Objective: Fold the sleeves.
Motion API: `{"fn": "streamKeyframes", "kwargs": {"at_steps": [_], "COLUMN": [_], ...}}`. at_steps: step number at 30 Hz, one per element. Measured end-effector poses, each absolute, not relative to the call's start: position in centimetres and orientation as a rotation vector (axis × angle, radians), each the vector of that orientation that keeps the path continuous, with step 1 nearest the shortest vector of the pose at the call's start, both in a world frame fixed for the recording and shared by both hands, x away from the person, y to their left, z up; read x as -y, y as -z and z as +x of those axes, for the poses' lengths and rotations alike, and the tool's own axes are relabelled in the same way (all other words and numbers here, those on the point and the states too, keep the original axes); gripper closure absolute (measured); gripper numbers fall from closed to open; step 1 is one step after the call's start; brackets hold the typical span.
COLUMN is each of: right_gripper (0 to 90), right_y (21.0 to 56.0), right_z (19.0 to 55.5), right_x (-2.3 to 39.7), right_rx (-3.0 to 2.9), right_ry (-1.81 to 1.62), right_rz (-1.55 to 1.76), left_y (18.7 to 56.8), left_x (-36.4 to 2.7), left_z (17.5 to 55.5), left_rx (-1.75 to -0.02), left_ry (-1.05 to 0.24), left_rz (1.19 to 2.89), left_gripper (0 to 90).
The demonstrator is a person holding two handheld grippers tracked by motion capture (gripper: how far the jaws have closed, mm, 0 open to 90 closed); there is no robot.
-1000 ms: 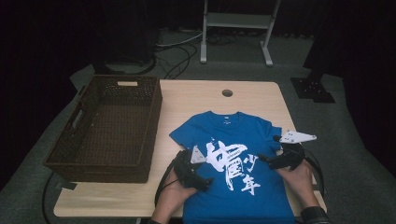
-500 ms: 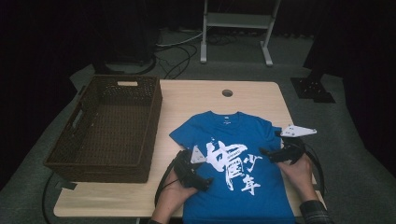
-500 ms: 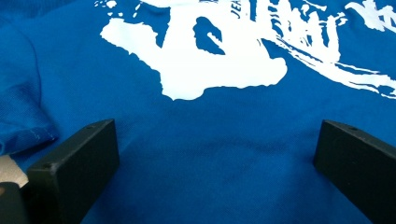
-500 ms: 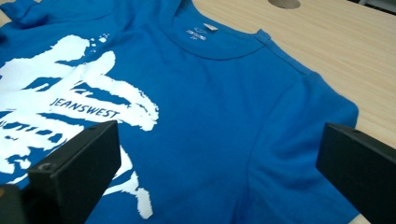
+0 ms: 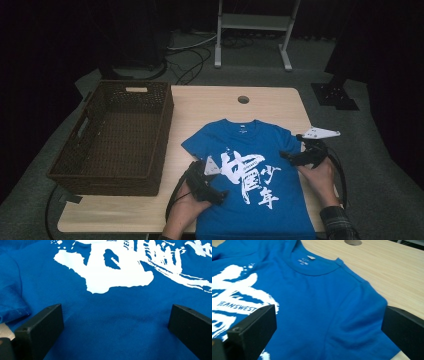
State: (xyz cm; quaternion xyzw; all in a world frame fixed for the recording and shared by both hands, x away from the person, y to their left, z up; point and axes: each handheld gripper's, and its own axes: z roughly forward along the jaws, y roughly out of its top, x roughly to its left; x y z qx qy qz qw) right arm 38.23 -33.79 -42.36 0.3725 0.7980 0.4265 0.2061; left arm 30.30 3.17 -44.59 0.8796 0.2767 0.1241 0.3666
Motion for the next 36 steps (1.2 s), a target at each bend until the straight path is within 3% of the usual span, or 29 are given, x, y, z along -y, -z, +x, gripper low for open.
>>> {"fn": "streamKeyframes", "kwargs": {"at_steps": [29,36], "right_gripper": [0.0,3.5], "right_y": [43.0,43.5], "right_z": [42.2,42.5], "right_x": [36.8,37.4], "right_rx": [-2.158,-2.149], "right_ry": [-1.101,-1.081], "right_rz": [1.182,1.204], "left_y": [44.6,44.6], "left_x": [-3.2,-3.2], "left_z": [30.3,30.3], "left_rx": [-0.712,-0.712], "left_ry": [-0.318,-0.318], "left_rz": [2.260,2.261], "left_gripper": [0.0,0.0]}}
